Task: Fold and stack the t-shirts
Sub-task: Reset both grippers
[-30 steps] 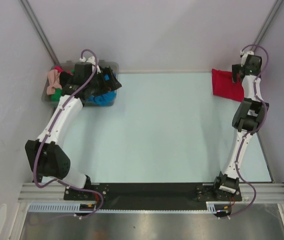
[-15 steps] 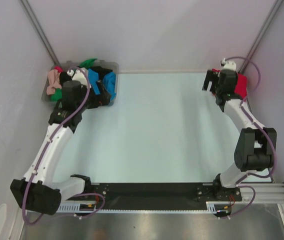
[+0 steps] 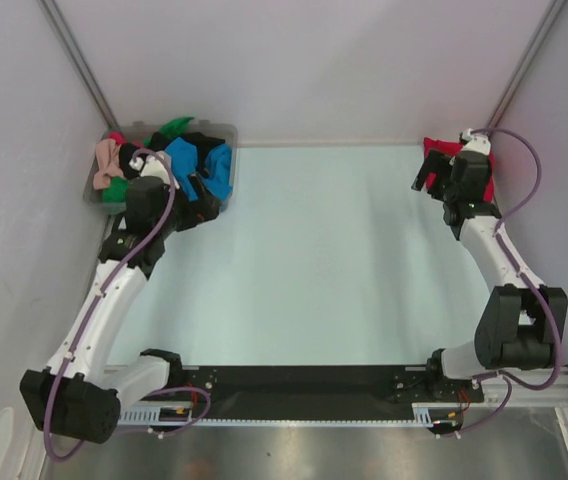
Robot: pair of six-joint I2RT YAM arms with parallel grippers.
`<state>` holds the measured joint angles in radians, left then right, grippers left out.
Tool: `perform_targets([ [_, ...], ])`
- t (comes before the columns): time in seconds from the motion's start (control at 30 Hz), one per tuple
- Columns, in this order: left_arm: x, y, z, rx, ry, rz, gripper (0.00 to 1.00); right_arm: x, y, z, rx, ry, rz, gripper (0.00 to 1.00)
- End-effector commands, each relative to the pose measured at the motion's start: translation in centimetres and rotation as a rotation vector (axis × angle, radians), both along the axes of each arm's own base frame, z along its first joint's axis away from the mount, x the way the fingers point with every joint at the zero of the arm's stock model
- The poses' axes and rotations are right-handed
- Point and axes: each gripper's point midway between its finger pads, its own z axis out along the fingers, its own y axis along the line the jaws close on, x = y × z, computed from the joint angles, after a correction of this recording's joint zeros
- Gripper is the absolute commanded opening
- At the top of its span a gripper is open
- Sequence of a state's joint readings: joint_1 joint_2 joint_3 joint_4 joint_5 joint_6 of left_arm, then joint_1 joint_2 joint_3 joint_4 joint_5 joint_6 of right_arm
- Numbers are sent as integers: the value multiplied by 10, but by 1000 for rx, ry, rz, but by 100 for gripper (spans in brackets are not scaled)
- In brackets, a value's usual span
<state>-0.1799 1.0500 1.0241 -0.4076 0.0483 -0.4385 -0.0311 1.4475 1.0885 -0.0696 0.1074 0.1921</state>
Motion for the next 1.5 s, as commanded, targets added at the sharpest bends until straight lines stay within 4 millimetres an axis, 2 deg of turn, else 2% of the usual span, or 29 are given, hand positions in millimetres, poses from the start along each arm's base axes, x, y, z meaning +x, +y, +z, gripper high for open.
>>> perform_targets([
  [0.0,0,25,-9,-14,95,173,100,3,51,45,82,-124,137,100],
  [0.07,-11,49,-20,-45,157,287,100,-2,94,51,75,-143,263,100],
  [0.1,-16,61,-25,-64,181,335,100,-8,120,49,65,-128,319,100],
  [0.13,-28,69,-39,-91,246,362,100,-15,153,48,45,-117,368,100],
  [0.17,-37,82,-41,-111,255,406,100,-18,162,46,18,-108,356,100],
  [0.2,-44,105,-47,-128,267,486,100,-22,172,39,17,-83,363,100],
  [0.23,-54,115,-64,-130,307,530,100,-28,192,38,28,-80,395,100],
  [0.27,-64,140,-72,-131,317,636,100,-32,202,31,55,-67,420,100],
  [0.3,-71,150,-80,-151,326,688,100,-32,214,32,108,-77,448,100],
  [0.33,-79,155,-98,-186,364,732,100,-33,223,24,130,-63,476,100],
  [0.37,-79,167,-101,-232,348,770,100,-36,233,19,151,-48,507,100],
  [0.47,-77,176,-126,-315,355,827,100,-31,243,12,140,-32,542,100],
  [0.63,-60,188,-139,-360,342,895,100,-25,239,16,53,-10,592,100],
  [0.83,-70,202,-119,-270,277,939,100,-19,213,25,90,-14,517,100],
  [0.93,-73,203,-112,-229,255,918,100,-11,215,26,141,-26,513,100],
  [1.03,-73,197,-127,-236,309,900,100,27,232,32,141,-107,495,100],
  [1.07,-70,194,-130,-252,312,880,100,47,243,56,139,-171,465,100],
  [1.1,-70,192,-132,-254,318,873,100,60,255,69,159,-198,455,100],
  [1.13,-72,191,-136,-254,324,872,100,80,270,37,162,-134,441,100],
  [1.17,-73,190,-136,-250,323,871,100,90,285,37,174,-131,452,100],
  [1.2,-75,190,-137,-243,323,875,100,103,295,67,185,-162,469,100],
  [1.23,-75,190,-136,-228,319,870,100,119,304,26,138,-90,473,100],
  [1.27,-74,189,-136,-212,321,860,100,129,306,27,114,-88,470,100],
  [1.3,-75,191,-136,-193,325,863,100,138,302,35,86,-81,455,100],
  [1.33,-74,192,-129,-178,310,858,99,147,292,29,49,-68,432,100],
  [1.37,-73,190,-126,-170,309,851,100,153,275,7,29,-3,402,100],
  [1.4,-77,190,-123,-165,311,864,100,154,263,16,37,-6,381,100],
  [1.43,-78,189,-122,-168,313,868,100,155,251,4,36,20,361,100],
  [1.47,-82,187,-124,-173,326,870,100,151,240,29,46,-18,349,100],
])
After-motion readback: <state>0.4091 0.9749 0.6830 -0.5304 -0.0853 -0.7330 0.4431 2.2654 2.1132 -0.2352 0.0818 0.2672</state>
